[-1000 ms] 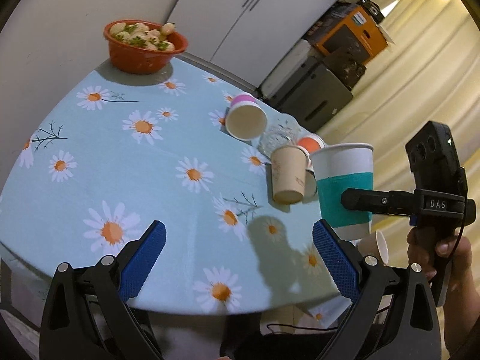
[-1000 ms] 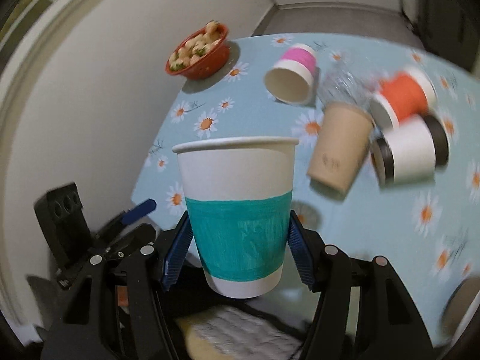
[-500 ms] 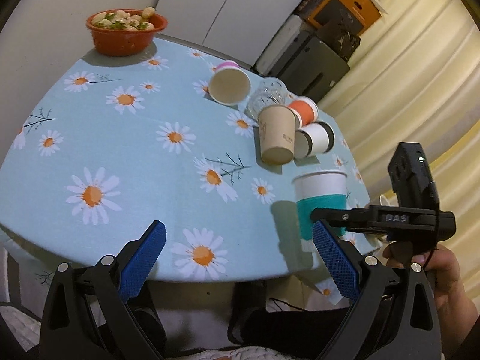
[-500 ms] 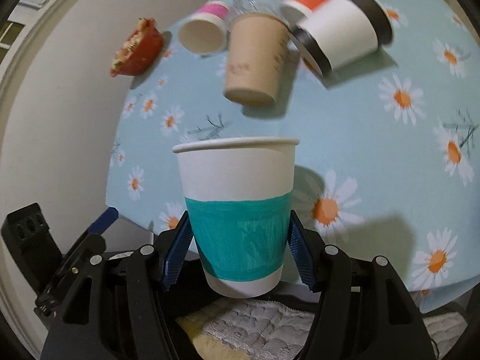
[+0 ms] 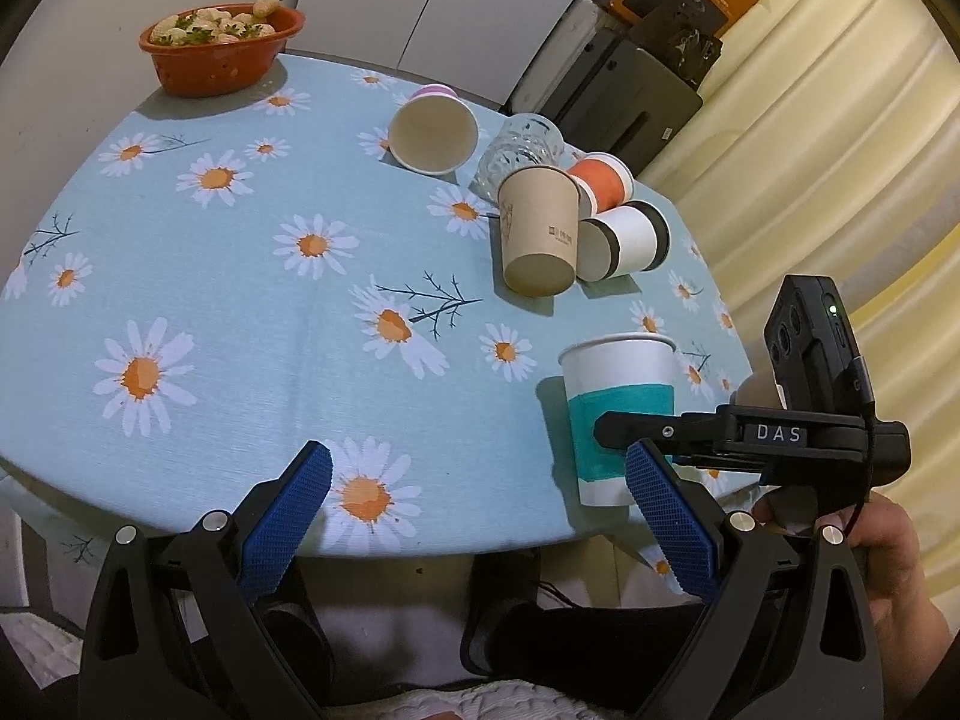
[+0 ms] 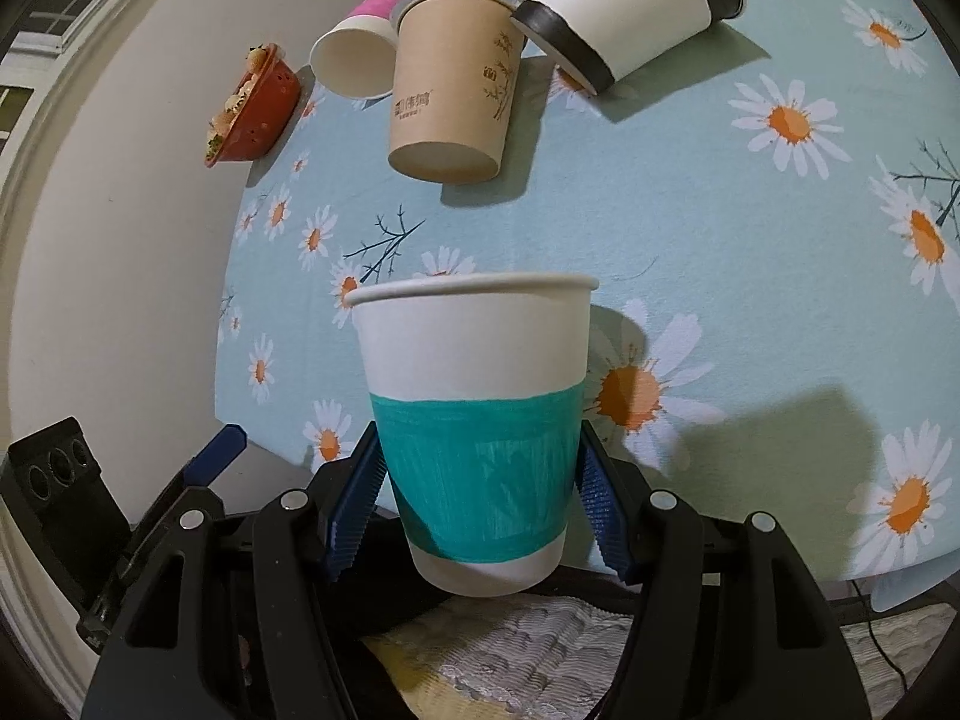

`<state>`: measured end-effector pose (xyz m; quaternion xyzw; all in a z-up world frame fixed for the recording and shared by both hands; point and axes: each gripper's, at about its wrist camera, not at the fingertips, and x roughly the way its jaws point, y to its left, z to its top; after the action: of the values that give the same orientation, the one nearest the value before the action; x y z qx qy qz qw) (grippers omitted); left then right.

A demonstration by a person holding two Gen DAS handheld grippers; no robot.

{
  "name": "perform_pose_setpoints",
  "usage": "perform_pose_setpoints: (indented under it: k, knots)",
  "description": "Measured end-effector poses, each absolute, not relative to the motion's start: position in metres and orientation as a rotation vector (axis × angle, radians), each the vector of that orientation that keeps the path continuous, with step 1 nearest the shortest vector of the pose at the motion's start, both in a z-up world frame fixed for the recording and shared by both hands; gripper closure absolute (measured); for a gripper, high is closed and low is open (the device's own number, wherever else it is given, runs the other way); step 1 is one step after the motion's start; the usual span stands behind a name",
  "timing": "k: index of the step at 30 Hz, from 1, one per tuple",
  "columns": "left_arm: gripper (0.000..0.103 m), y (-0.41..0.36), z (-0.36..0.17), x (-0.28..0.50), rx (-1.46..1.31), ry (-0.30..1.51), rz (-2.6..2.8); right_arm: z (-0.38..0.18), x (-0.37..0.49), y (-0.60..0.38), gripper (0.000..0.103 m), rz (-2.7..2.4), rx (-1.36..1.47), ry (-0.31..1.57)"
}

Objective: Flip cup upright
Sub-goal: 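Lift the teal-banded cup with the right gripper and rotate it upright, then grasp the upright teal-banded cup with the left gripper while the right gripper releases it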

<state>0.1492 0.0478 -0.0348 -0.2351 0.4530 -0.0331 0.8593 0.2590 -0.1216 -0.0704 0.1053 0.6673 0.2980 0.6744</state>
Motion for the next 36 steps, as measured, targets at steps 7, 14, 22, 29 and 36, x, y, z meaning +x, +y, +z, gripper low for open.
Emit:
perform_pose_setpoints:
  k: [7, 14, 22, 29, 36]
  knots:
    - [0.008, 0.047, -0.035, 0.149, -0.492, 0.956, -0.063, -0.074, 0.257, -0.122, 0.03, 0.658, 0.263, 1.508]
    - [0.008, 0.05, -0.034, 0.147, -0.493, 0.953, -0.056, -0.068, 0.255, -0.126, 0.03, 0.657, 0.266, 1.497]
    - [0.008, 0.047, -0.032, 0.148, -0.484, 0.962, -0.057, -0.063, 0.25, -0.132, 0.03, 0.679, 0.299, 1.498]
    - [0.008, 0.037, -0.029, 0.162, -0.496, 1.007, -0.11, -0.033, 0.241, -0.165, 0.03, 0.714, 0.358, 1.4]
    - [0.008, 0.01, -0.03, 0.193, -0.51, 1.115, -0.186, -0.021, 0.21, -0.21, 0.03, 0.675, 0.38, 1.259]
